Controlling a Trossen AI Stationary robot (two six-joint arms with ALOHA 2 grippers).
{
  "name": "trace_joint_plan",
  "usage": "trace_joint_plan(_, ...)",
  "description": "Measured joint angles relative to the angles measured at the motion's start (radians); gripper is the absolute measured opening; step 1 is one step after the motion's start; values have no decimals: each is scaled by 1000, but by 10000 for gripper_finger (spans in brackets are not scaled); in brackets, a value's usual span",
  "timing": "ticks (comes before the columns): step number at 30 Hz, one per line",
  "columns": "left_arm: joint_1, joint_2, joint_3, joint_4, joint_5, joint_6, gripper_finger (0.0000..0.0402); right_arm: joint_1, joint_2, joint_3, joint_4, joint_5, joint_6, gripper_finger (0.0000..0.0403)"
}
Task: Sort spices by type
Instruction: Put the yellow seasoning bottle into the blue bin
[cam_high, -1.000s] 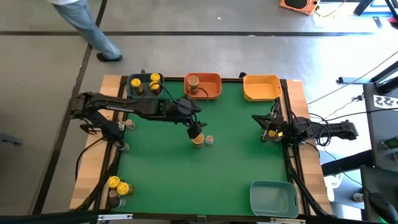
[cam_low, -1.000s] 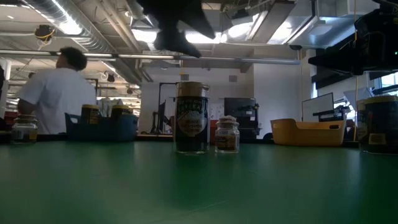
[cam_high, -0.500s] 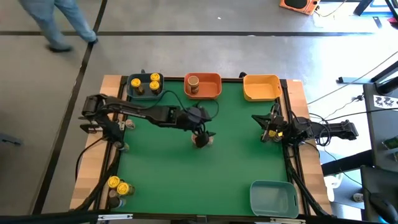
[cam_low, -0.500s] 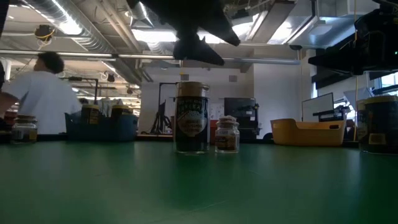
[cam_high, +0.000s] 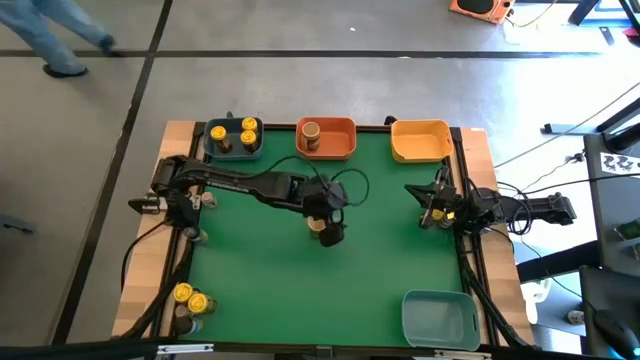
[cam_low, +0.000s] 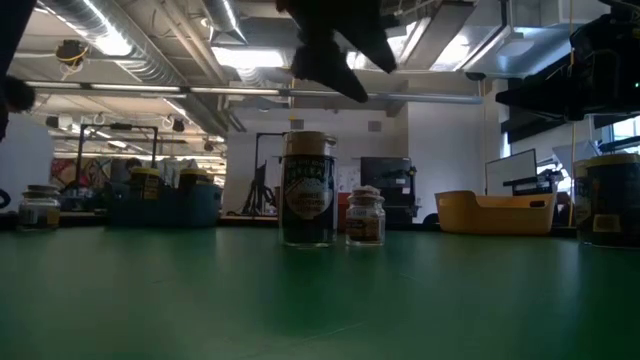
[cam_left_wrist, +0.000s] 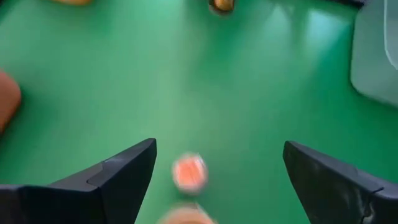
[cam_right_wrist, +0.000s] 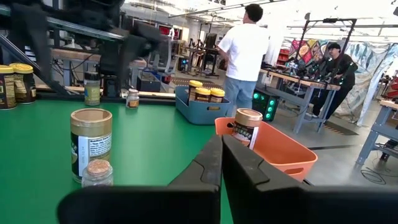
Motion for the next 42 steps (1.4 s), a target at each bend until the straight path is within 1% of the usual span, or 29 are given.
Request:
trace_joint_plan(7,-98,-87,10,-164,-14,-146,347,0,0,0,-1,0,0,12)
trace_joint_plan(13,-199,-116,10,-360,-25,-314,347,0,0,0,-2,0,0,12)
trace_joint_plan(15,-228,-116,5,-401,-28,-331,347,0,0,0,-2,0,0,12)
trace_joint_plan(17,-248,-112,-9,-423,-29,-312,347,0,0,0,-2,0,0,12)
trace_joint_plan(20,-263,-111,-36,-415,-35,-295,347,0,0,0,-2,1,0,12)
trace_joint_plan(22,-271,-111,-55,-424,-32,-330,347,0,0,0,-2,1,0,12)
trace_joint_plan(25,-298,-110,-66,-460,-1,-375,347,0,0,0,-1,1,0,12)
trace_joint_plan(29,-358,-111,-66,-565,72,-511,347,0,0,0,0,1,0,12)
trace_joint_plan(35,-510,-116,-67,-740,137,-675,347,0,0,0,-1,1,-1,12)
trace_joint_plan(39,-612,-116,-67,-796,152,-759,347,0,0,0,-2,1,-3,12)
trace_joint_plan(42,-674,-116,-67,-807,155,-778,347,0,0,0,-2,0,-3,12)
